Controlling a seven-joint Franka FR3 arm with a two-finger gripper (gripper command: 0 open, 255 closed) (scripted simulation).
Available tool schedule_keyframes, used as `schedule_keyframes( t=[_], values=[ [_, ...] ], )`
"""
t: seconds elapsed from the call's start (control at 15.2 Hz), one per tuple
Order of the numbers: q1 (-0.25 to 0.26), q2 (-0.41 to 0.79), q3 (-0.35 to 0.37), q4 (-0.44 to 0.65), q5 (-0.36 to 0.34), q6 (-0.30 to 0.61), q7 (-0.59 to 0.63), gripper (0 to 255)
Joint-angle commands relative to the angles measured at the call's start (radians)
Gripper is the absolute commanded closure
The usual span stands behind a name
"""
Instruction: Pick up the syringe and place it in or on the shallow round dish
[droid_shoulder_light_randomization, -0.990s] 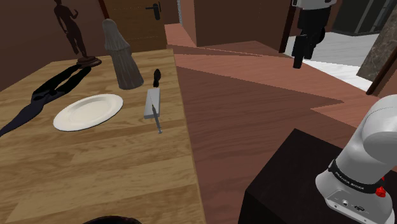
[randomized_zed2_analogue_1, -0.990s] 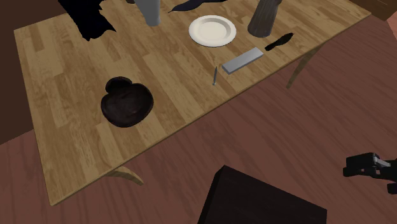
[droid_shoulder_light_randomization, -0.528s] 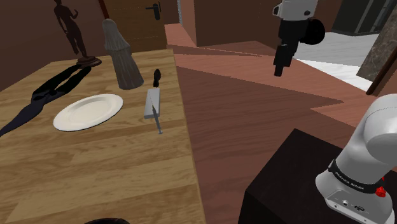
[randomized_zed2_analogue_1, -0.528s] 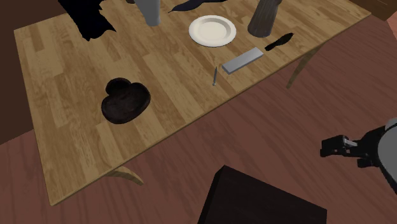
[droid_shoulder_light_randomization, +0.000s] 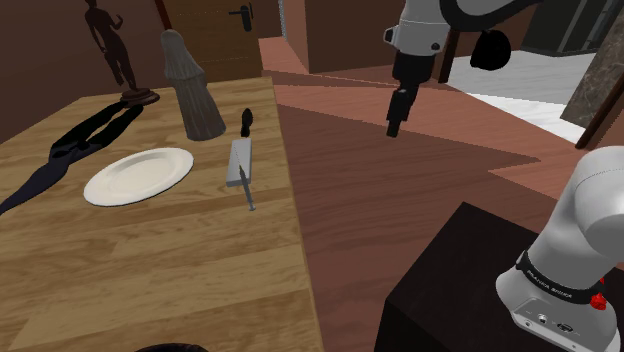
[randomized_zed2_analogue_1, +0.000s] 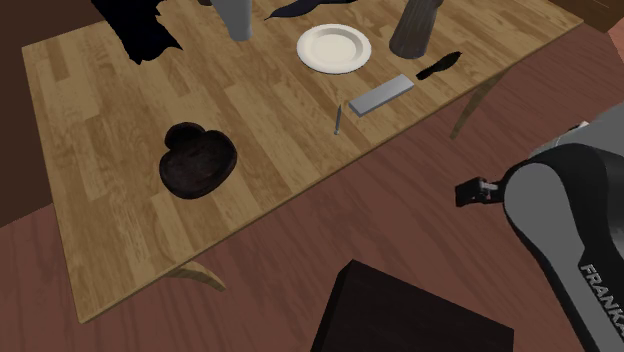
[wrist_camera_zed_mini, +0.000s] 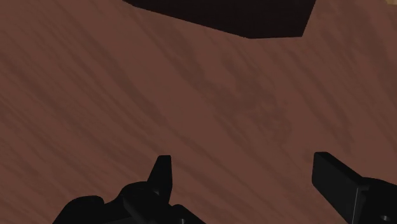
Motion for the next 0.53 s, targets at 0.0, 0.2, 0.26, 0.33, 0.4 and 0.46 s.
schedule_keyframes(
  t=[0.0, 0.2, 0.26, 0.33, 0.4, 0.46],
  values=[
    [0.025, 0.035, 0.011, 0.0, 0.018, 0.063, -0.018, 0],
    [0.062, 0.098, 0.032, 0.015, 0.044, 0.148, -0.042, 0],
    [0.074, 0.119, 0.039, 0.021, 0.052, 0.176, -0.05, 0],
    [0.085, 0.141, 0.046, 0.029, 0.06, 0.203, -0.058, 0],
    [0.097, 0.162, 0.054, 0.037, 0.068, 0.229, -0.066, 0],
    [0.109, 0.184, 0.061, 0.045, 0.075, 0.255, -0.075, 0]
  ],
)
